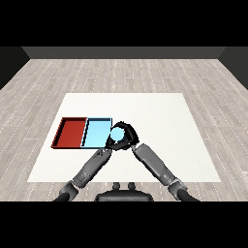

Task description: Pick the blue can and put it in the blue box

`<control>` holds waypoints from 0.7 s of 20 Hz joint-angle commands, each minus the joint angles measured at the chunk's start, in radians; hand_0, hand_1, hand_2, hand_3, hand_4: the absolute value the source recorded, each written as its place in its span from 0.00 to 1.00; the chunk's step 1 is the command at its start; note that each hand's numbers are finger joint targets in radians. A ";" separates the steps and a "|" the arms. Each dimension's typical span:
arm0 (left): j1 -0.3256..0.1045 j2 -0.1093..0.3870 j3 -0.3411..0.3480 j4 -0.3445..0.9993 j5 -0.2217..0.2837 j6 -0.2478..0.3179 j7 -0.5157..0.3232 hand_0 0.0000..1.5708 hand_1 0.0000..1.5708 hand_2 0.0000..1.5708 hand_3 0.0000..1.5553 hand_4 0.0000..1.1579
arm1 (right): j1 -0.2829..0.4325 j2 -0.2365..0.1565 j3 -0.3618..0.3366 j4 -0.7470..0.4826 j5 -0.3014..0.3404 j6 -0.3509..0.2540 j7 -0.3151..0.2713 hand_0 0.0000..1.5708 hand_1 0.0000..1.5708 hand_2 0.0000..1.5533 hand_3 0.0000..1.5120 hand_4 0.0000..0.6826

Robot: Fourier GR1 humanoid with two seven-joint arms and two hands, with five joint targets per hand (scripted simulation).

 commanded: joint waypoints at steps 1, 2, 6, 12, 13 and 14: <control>-0.026 -0.002 -0.005 0.014 -0.092 0.036 0.013 0.20 0.20 0.33 0.11 0.00 | 0.010 0.006 0.035 0.029 -0.038 0.003 -0.059 0.93 0.93 0.95 0.93 0.87; -0.047 -0.016 -0.063 0.048 -0.111 0.085 0.037 0.25 0.25 0.37 0.06 0.11 | -0.111 0.006 0.054 0.037 -0.076 -0.058 0.020 0.94 0.94 0.95 0.93 0.88; -0.025 -0.014 -0.010 -0.030 -0.030 0.049 0.046 0.00 0.00 0.00 0.00 0.37 | -0.044 0.005 0.044 0.053 -0.026 -0.022 -0.032 0.93 0.93 0.94 0.92 0.86; -0.042 -0.015 -0.095 0.016 0.052 0.214 0.015 0.52 0.52 0.54 0.46 0.59 | -0.042 0.005 0.046 0.049 -0.070 0.005 -0.048 0.92 0.92 0.94 0.92 0.88; -0.005 -0.015 0.020 0.009 -0.009 0.099 -0.014 0.49 0.49 0.52 0.44 0.58 | 0.007 0.005 0.098 0.006 -0.079 -0.037 -0.056 0.91 0.91 0.93 0.92 0.89; 0.048 -0.015 -0.007 -0.072 -0.027 0.118 0.015 0.47 0.47 0.52 0.41 0.58 | -0.018 0.005 0.115 -0.010 -0.088 -0.058 -0.030 0.92 0.92 0.94 0.92 0.88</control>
